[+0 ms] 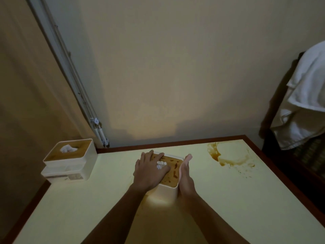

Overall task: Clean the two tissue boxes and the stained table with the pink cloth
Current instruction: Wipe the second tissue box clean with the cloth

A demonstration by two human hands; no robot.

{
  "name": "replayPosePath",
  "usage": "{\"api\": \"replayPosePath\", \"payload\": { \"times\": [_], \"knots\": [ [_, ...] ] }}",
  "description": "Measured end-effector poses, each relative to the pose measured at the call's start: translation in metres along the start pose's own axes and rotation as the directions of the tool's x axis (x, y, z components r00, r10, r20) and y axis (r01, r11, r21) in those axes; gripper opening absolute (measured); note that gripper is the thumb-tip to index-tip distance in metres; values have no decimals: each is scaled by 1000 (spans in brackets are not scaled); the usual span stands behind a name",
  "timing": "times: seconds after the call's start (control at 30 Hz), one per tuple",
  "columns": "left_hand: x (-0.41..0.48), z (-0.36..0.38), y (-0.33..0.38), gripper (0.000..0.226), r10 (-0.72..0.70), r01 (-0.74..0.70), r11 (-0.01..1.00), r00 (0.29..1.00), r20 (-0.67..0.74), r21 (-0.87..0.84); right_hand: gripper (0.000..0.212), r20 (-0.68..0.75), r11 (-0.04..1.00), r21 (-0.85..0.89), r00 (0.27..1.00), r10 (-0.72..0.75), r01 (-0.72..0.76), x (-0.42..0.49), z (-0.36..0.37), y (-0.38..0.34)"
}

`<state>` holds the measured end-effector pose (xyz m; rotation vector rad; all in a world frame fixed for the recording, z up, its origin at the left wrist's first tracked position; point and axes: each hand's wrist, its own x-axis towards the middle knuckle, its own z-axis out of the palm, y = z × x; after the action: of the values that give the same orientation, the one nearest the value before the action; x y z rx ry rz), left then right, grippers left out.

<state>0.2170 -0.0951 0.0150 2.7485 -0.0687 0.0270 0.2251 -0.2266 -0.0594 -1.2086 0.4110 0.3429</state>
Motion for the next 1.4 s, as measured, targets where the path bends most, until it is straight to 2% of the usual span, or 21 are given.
{"api": "replayPosePath", "payload": {
  "times": [0.17, 0.27, 0.33, 0.4, 0.47, 0.6, 0.67, 0.73, 0.8, 0.9, 0.97, 1.03, 1.1, 1.23, 1.3, 1.4],
  "knots": [
    [-1, -3, 0, 71, 4, -4, 999, 1000, 19, -36, 93, -100, 989, -149, 995, 10, -25, -32, 2, 11],
    [-2, -4, -1, 71, 8, -6, 998, 999, 31, -58, 114, -87, 989, -148, 996, -38, 25, -20, -3, 10],
    [-1, -5, -1, 71, 4, -1, 998, 999, 40, -69, 121, -59, 1000, -26, 998, 0, -2, -7, -6, -1],
    [-1, -7, 0, 69, -1, 4, 997, 999, 50, -76, 123, 15, 998, 66, 1000, 6, -7, -9, -2, -18],
    [-1, -8, 0, 69, 2, 2, 997, 998, 56, -72, 121, 18, 994, 105, 1000, 18, -19, -4, -2, -20],
    [-2, -5, 0, 68, 8, -6, 998, 999, 42, -55, 133, -57, 998, -45, 998, 38, -41, -19, -9, 20],
    [-1, -5, -1, 68, 11, -10, 999, 999, 34, -46, 124, 20, 997, -80, 1000, 2, 0, -38, -11, 28],
    [0, -4, -1, 69, 12, -10, 999, 999, 36, -43, 125, -15, 997, -75, 1000, -7, 6, -33, -11, 23],
    [0, -4, -2, 69, 9, -7, 999, 999, 39, -51, 126, -96, 999, 9, 995, 33, -32, -19, -6, 3],
    [-1, -4, -2, 70, 0, 2, 997, 999, 38, -71, 108, -15, 991, 136, 1000, 15, -13, -22, 4, -32],
    [-2, -4, -2, 70, 3, 0, 997, 999, 36, -76, 113, -23, 986, 166, 999, 24, -19, -19, 5, -30],
    [-4, -4, -2, 68, 6, -3, 996, 1000, 27, -86, 125, -55, 995, 86, 997, 55, -50, -10, -4, 0],
    [-5, -5, -2, 67, 8, -6, 996, 1000, 18, -93, 124, -33, 999, -8, 998, 50, -50, -12, -11, 30],
    [-6, -5, -2, 66, 11, -9, 994, 1000, 15, -110, 135, -27, 999, -37, 999, 37, -38, -25, -12, 38],
    [-5, -5, -1, 66, 9, -7, 994, 1000, 14, -112, 124, -83, 999, 9, 996, 38, -37, -25, -6, 9],
    [-4, -5, -1, 66, 6, -4, 993, 1000, 15, -114, 98, -49, 997, 79, 999, 21, -17, -37, 5, -42]
  ]
}}
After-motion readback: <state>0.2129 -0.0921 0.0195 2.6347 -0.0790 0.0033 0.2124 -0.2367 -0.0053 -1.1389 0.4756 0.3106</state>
